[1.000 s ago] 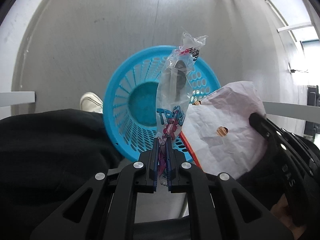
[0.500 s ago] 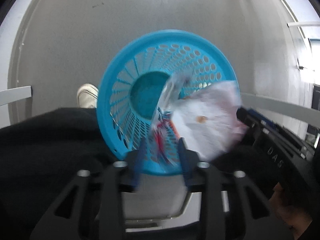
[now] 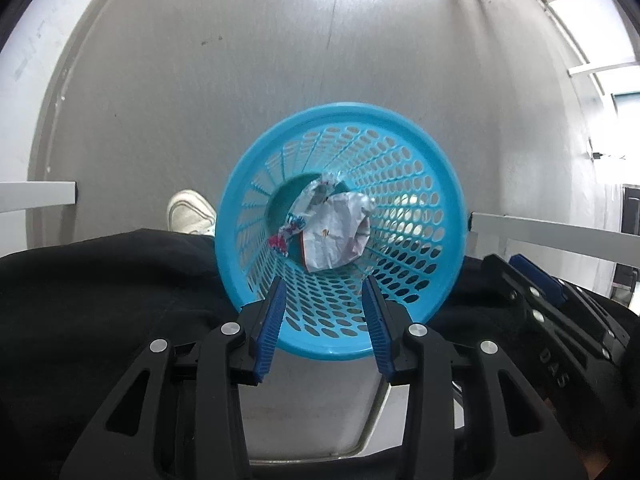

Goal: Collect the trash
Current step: 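Open the left tool over the basket while the right tool opens, dropping both bags, then raise both open tools back toward the table and the blue bag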

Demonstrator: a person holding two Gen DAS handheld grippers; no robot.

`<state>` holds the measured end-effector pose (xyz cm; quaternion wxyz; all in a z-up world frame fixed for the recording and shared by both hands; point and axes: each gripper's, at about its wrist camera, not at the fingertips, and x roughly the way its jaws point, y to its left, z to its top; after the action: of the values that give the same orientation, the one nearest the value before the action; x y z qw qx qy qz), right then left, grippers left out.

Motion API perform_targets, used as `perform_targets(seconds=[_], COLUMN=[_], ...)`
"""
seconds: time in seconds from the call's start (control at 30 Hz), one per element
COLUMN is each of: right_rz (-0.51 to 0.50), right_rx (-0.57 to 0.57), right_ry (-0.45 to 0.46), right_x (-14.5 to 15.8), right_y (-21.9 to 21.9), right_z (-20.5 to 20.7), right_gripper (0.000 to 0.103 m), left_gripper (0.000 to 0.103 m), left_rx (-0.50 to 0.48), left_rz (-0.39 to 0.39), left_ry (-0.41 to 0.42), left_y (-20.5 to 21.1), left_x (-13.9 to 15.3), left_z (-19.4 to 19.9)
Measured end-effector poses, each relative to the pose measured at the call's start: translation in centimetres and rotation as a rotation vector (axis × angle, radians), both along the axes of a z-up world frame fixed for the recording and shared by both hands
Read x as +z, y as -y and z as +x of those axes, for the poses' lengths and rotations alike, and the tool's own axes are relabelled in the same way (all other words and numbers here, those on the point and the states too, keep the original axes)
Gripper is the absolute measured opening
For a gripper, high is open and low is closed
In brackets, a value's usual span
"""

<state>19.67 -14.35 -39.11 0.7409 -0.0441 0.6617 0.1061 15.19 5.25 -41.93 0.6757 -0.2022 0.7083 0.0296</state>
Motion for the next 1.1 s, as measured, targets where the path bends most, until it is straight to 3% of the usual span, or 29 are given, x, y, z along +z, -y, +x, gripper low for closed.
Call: perform_targets(seconds=[0.17, 0.4, 0.53, 0.63, 0.8, 0.9, 1.03, 1.1], right_rz=[0.06, 0.096, 0.143, 0.233, 0.244, 0.333, 0.311, 0.3], right_rx=[0.024, 0.073, 0.09, 0.104, 0.156, 0.177, 0.222, 0.227], right_ry=[0.034, 0.135, 0.186, 0.182, 0.251, 0.248, 0.318, 0.363], right_x=[3.0, 7.5, 10.1, 11.9, 15.5, 17.3, 19.6, 20.8], right_y=[0.6, 1.5, 2.8, 4.0, 4.6, 5.3, 6.2, 6.8], right_z=[-1.5, -4.4, -6.5, -7.9, -10.1, -11.1, -13.0, -14.0], right_gripper=[0.041, 0.048, 0.056, 0.064, 0.064, 0.065, 0.065, 0.065], left_gripper=[0.045, 0.052, 0.053, 0.053, 0.055, 0.055, 0.058, 0.065], left_rx=[0.003, -0.044, -0.065, -0.098, -0.162, -0.151, -0.159, -0.177], left_rz=[0.007, 0.108, 0.133, 0.153, 0.205, 0.185, 0.222, 0.248], left_ry=[0.099, 0.197, 0.248, 0.283, 0.371, 0.412, 0.509, 0.559], left_y=[-0.1, 0.5, 0.1, 0.2, 0.6, 0.0, -0.2, 0.1], left_x=[3.4, 6.8, 9.4, 11.3, 15.5, 17.8, 20.5, 21.9], left_z=[-1.0, -2.6, -3.8, -5.2, -8.1, -10.3, -13.3, -14.8])
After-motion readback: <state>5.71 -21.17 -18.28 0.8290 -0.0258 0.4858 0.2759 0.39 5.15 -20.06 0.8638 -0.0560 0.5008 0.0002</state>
